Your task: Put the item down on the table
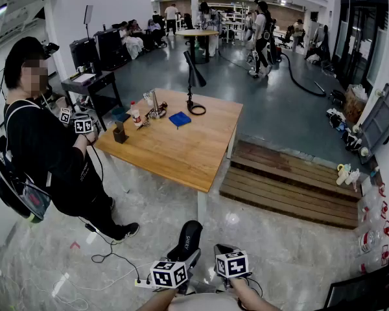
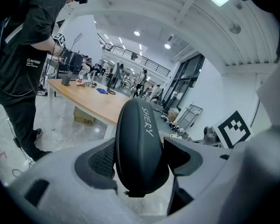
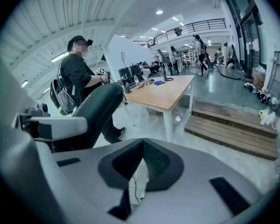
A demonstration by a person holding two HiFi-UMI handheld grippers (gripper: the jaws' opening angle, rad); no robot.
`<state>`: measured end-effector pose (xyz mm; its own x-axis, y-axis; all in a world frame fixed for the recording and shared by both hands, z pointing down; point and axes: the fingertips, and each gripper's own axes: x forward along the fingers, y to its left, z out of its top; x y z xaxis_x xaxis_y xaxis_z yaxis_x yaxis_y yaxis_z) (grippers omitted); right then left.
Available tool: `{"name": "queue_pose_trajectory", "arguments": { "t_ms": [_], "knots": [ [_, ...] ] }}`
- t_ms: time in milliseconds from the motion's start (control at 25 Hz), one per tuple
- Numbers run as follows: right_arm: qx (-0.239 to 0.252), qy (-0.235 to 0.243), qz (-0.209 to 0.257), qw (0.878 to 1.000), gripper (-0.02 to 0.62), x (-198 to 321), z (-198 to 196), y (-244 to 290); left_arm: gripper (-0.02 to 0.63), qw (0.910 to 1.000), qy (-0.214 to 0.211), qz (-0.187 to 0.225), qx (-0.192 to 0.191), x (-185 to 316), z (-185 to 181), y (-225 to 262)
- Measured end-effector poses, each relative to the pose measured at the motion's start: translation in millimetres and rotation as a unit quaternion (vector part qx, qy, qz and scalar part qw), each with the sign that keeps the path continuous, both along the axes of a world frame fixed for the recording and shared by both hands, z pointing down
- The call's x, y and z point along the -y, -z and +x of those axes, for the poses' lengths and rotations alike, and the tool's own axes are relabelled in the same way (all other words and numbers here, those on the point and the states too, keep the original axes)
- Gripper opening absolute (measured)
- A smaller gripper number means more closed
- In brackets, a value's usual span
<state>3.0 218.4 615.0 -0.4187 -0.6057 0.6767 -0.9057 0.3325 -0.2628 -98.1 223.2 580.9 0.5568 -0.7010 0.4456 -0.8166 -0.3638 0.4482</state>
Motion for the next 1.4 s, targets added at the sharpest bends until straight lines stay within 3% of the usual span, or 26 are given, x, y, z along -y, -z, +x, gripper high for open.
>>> {"name": "queue_pose_trajectory", "arguments": {
  "t_ms": [400, 680, 1000, 1400],
  "knots": [
    [-0.002, -0.019, 0.009, 1.0, 0.003, 2, -32, -1, 0.324, 0.9999, -0.001, -0.005, -0.013, 10, -36, -6],
    [-0.008, -0.006, -0.003, 1.0, 0.003, 37, -44, -12, 0.324, 0.9997, 0.007, -0.019, -0.016, 40, -46, -18],
    [-0.001, 0.02, -0.004, 1.0, 0.003, 149, -26, -21, 0.324, 0.9991, 0.034, -0.023, -0.012, 142, -27, -28],
    [0.005, 0.036, 0.025, 0.999, 0.003, 299, 29, 6, 0.324, 0.9984, 0.055, -0.009, -0.011, 280, 28, -13]
  ]
}}
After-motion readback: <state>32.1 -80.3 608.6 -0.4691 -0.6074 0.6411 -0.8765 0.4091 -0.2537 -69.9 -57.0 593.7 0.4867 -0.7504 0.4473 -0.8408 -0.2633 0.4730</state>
